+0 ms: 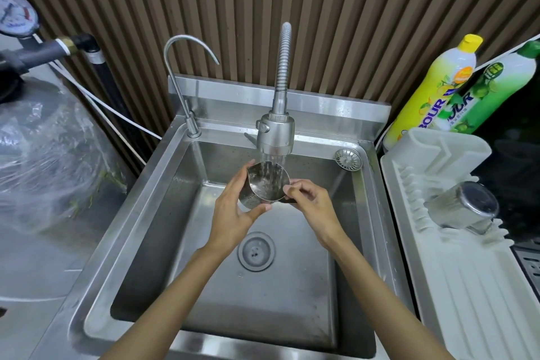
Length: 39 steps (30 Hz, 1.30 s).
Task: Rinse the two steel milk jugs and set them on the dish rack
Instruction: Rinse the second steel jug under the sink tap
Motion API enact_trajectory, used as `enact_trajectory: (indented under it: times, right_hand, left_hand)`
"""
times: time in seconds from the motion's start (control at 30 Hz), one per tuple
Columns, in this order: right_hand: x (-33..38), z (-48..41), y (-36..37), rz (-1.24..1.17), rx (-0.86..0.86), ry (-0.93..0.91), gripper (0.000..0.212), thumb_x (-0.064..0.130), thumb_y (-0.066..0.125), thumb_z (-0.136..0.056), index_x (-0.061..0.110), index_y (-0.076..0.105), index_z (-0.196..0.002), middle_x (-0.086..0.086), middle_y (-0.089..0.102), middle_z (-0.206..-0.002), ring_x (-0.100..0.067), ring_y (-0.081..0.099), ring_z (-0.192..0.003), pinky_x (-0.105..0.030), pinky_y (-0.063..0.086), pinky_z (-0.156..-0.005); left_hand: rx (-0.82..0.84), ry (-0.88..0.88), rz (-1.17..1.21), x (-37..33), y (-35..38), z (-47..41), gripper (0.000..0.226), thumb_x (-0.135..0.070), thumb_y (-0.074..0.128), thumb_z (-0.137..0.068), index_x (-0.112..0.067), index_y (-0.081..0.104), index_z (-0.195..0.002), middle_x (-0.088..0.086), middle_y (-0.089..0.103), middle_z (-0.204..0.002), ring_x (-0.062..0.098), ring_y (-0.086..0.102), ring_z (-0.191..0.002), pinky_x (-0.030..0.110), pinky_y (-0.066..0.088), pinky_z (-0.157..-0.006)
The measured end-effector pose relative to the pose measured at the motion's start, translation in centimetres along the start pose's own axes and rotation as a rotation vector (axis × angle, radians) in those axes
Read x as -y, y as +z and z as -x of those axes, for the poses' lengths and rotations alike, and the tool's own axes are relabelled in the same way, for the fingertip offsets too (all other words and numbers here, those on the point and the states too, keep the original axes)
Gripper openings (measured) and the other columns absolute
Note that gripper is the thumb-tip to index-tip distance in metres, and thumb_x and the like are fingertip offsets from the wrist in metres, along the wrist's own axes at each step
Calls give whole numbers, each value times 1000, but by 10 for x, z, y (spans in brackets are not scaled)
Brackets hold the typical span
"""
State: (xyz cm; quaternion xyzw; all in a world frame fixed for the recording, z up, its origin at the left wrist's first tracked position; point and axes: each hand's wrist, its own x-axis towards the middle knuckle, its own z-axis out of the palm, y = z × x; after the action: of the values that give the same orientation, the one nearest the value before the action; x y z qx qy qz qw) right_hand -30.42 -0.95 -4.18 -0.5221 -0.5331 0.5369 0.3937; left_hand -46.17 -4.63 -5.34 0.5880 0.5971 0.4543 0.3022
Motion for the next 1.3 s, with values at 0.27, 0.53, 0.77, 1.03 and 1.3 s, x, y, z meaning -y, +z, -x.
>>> enact_trajectory:
  times: [0.27, 0.53, 0.77, 1.03, 1.3]
  right_hand:
    - [26, -6, -12, 450, 46, -41, 28, 16, 64, -82, -10, 66, -70, 0, 62, -83, -10, 58, -77, -26, 47, -81]
    - [29, -7, -20, 623, 44, 24, 39, 27, 62, -81, -11, 66, -74, -19, 69, -76, -32, 63, -74, -41, 53, -76]
    - [14, -5, -15, 271, 71, 194, 32, 26, 63, -82, 20, 64, -51, 3, 65, -67, -16, 63, -76, -30, 54, -75]
    - [7, 6, -1, -77, 130, 267, 24, 18, 57, -89, 11, 55, -66, 3, 56, -72, -7, 55, -79, -37, 52, -96]
    - [13, 2, -6, 69, 22, 167, 21, 24, 65, -83, 14, 58, -66, -4, 58, -75, -15, 53, -80, -43, 48, -96]
  left_hand:
    - [10, -201, 209, 16, 24, 10, 76, -22, 82, -65, -37, 42, -128, -22, 58, -118, -2, 52, -119, 6, 40, -94]
    - [40, -262, 183, 8, 33, 17, 66, -23, 81, -66, -28, 47, -122, -7, 61, -114, 5, 55, -109, 8, 43, -87]
    - [38, -140, -23, 13, 10, 11, 86, -42, 80, -61, -31, 41, -137, -4, 59, -126, 13, 56, -113, 25, 43, -97]
    - [33, 18, -128, 7, -8, 2, 83, -53, 68, -60, -33, 41, -136, -7, 52, -126, 5, 50, -116, 10, 36, -97]
    - [-18, 7, -62, 2, 5, -9, 83, -17, 82, -64, -27, 41, -134, -14, 53, -119, -8, 48, -106, -8, 28, -87]
